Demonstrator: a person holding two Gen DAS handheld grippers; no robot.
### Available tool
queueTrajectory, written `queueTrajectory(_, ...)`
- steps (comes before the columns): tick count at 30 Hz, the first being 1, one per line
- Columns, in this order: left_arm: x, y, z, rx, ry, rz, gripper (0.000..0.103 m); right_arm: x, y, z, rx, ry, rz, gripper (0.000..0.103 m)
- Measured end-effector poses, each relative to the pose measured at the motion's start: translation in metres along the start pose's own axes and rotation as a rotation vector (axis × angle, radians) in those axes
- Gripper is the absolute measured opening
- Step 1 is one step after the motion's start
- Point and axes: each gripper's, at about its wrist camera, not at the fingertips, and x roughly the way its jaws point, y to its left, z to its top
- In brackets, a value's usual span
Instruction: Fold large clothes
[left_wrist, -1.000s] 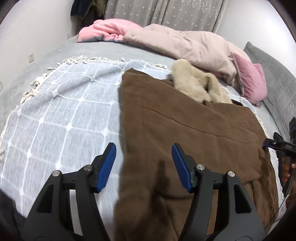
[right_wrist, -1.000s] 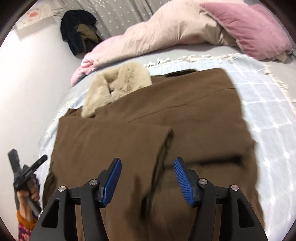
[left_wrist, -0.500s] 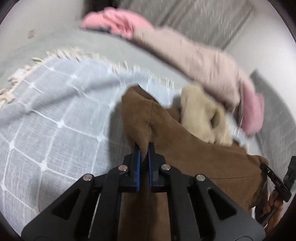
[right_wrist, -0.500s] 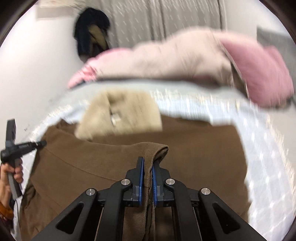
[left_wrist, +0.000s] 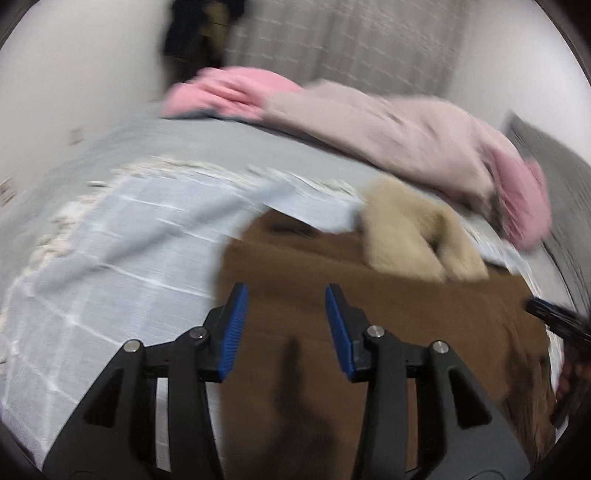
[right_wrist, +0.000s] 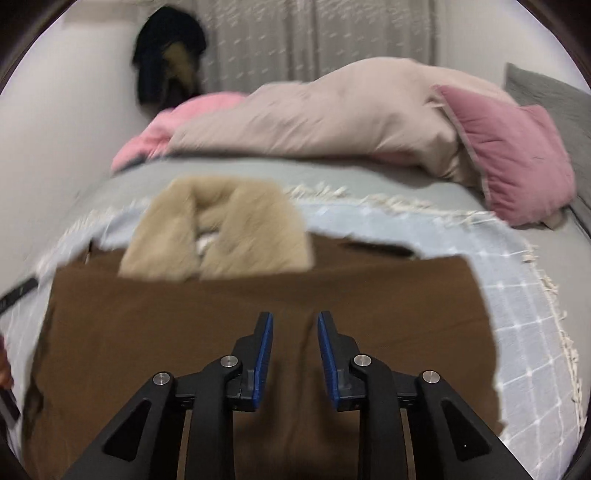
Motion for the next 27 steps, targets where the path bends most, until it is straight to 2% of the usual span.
queueTrajectory(2, 0.013, -0.016, -0.014, 0.068, 0.056, -0.038, 0.05, 0.011, 0.017, -0.017, -0.053, 0.05, 0.034, 0.026)
queueTrajectory(5, 0.041, -0.017, -0.045, 0.151, 0.177, -0.012, 0.05, 0.034, 0.021, -0.049, -0.105, 0.123, 0.032, 0.026)
queueTrajectory(6, 0.04, -0.01, -0.053, 0.162, 0.158, -0.04, 0.05, 0.036, 0.017, -0.059, -0.112, 0.109, 0.035, 0.026)
queueTrajectory(7, 0.037, -0.005, -0.052, 0.135, 0.153, -0.058, 0.05, 0.031, 0.005, -0.068, -0.094, 0.071, 0.038, 0.032)
queueTrajectory(8, 0.034, 0.003, -0.049, 0.095, 0.163, -0.067, 0.05, 0.026, -0.007, -0.071, -0.048, 0.07, 0.017, 0.056)
queueTrajectory(9, 0.029, 0.01, -0.046, 0.065, 0.178, -0.063, 0.05, 0.02, -0.022, -0.076, 0.008, 0.069, 0.002, 0.06)
queueTrajectory(10, 0.024, 0.012, -0.045, 0.065, 0.186, -0.049, 0.05, 0.01, -0.039, -0.081, 0.064, 0.066, 0.016, 0.06)
queueTrajectory(13, 0.002, 0.008, -0.05, 0.118, 0.2, -0.011, 0.052, -0.025, -0.066, -0.095, 0.102, 0.065, 0.037, 0.062)
queueTrajectory(15, -0.02, 0.004, -0.054, 0.145, 0.192, 0.018, 0.059, -0.051, -0.075, -0.104, 0.097, 0.054, 0.046, 0.063)
queueTrajectory(17, -0.042, -0.001, -0.058, 0.146, 0.186, 0.025, 0.074, -0.082, -0.085, -0.114, 0.094, 0.039, 0.055, 0.064)
queueTrajectory(22, -0.094, -0.01, -0.072, 0.148, 0.204, -0.005, 0.081, -0.15, -0.109, -0.14, 0.1, 0.035, 0.052, 0.071)
queueTrajectory(25, -0.124, -0.011, -0.082, 0.11, 0.267, -0.065, 0.082, -0.195, -0.126, -0.16, 0.103, 0.021, 0.027, 0.075)
queueTrajectory(27, -0.145, -0.006, -0.09, 0.049, 0.299, -0.116, 0.082, -0.214, -0.136, -0.172, 0.125, 0.022, 0.016, 0.077)
